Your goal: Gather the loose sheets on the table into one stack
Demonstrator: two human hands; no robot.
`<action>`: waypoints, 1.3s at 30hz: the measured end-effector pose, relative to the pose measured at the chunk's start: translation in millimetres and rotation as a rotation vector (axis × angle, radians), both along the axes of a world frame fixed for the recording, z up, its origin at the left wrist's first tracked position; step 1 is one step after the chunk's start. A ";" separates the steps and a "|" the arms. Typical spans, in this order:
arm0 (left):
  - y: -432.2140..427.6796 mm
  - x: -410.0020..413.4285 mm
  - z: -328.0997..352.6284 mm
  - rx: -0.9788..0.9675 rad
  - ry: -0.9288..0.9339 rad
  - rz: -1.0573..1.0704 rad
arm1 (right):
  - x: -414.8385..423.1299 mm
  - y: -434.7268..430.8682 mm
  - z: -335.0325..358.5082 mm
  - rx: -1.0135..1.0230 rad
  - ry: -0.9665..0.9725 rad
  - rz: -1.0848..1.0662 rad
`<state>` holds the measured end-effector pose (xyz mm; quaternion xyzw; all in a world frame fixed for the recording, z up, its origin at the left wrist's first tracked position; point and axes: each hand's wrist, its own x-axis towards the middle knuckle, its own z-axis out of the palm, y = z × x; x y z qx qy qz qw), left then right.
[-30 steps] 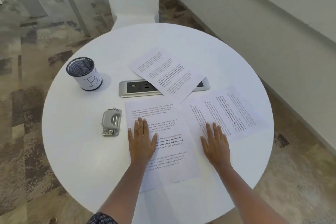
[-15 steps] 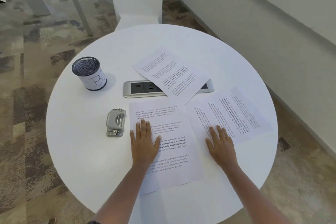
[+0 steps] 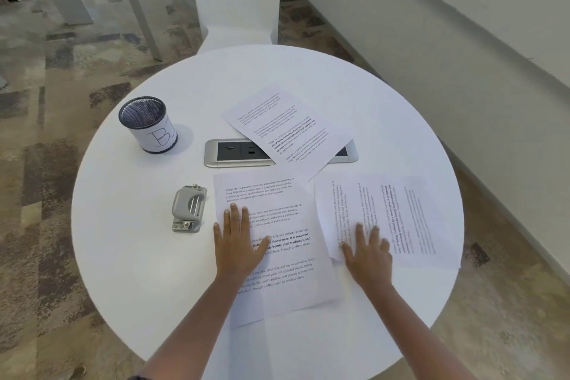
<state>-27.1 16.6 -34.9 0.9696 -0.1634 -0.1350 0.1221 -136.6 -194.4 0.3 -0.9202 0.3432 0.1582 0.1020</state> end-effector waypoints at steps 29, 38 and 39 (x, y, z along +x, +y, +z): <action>-158.0 -24.8 47.0 -0.195 0.405 0.253 | -4.0 -111.8 7.4 0.190 0.156 -0.211; -131.5 -3.8 54.6 -0.536 0.552 0.188 | 1.4 -119.4 16.8 0.249 0.051 -0.216; -121.4 6.2 57.9 -0.513 0.569 0.139 | 3.5 -119.9 18.3 0.248 0.003 -0.191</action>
